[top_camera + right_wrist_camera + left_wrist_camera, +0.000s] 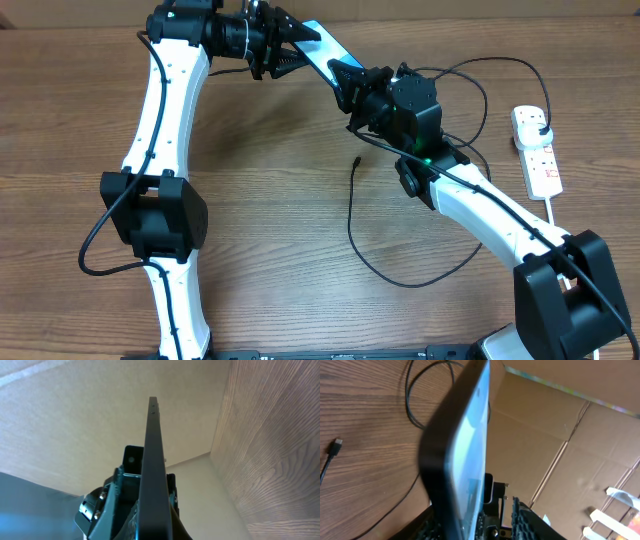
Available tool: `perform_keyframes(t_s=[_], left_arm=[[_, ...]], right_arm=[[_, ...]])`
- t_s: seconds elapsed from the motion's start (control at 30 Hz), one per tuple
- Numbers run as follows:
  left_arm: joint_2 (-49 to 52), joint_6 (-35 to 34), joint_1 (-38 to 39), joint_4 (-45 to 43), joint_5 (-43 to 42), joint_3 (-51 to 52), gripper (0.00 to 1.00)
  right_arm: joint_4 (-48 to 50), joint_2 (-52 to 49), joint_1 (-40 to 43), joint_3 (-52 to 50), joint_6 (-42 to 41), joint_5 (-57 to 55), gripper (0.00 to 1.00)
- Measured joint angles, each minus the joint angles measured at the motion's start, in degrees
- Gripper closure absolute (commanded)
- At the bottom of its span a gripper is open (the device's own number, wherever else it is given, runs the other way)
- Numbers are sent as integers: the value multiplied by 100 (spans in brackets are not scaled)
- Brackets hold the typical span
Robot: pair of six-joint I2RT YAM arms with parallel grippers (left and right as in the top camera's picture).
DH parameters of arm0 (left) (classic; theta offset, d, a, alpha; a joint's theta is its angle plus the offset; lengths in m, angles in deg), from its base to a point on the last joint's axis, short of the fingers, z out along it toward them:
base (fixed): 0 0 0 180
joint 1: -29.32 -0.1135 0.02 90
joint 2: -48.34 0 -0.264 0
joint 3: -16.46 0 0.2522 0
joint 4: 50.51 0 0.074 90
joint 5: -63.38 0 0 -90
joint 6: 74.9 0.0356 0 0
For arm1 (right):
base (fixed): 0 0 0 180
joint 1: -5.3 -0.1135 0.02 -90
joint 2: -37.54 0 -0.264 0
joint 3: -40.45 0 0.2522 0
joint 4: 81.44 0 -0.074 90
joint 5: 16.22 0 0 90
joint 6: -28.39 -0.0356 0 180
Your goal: Plug charger to phone and switch on socket
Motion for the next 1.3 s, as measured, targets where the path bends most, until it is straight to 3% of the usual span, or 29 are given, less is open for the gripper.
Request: perform_keyframes(t_s=[0.33, 0.63, 1.1, 1.3], left_arm=[[0, -339, 0, -22, 223, 0, 76], [0, -546, 9, -22, 350, 0, 77], [0, -599, 11, -57, 407, 0, 96], [0, -601, 11, -68, 407, 0, 96]], right_arm=[[2, 0, -66, 0, -168, -55, 96], [7, 0, -74, 0, -168, -111, 96], [37, 0, -74, 0, -426, -146, 96], [39, 0, -74, 0, -490, -151, 96]])
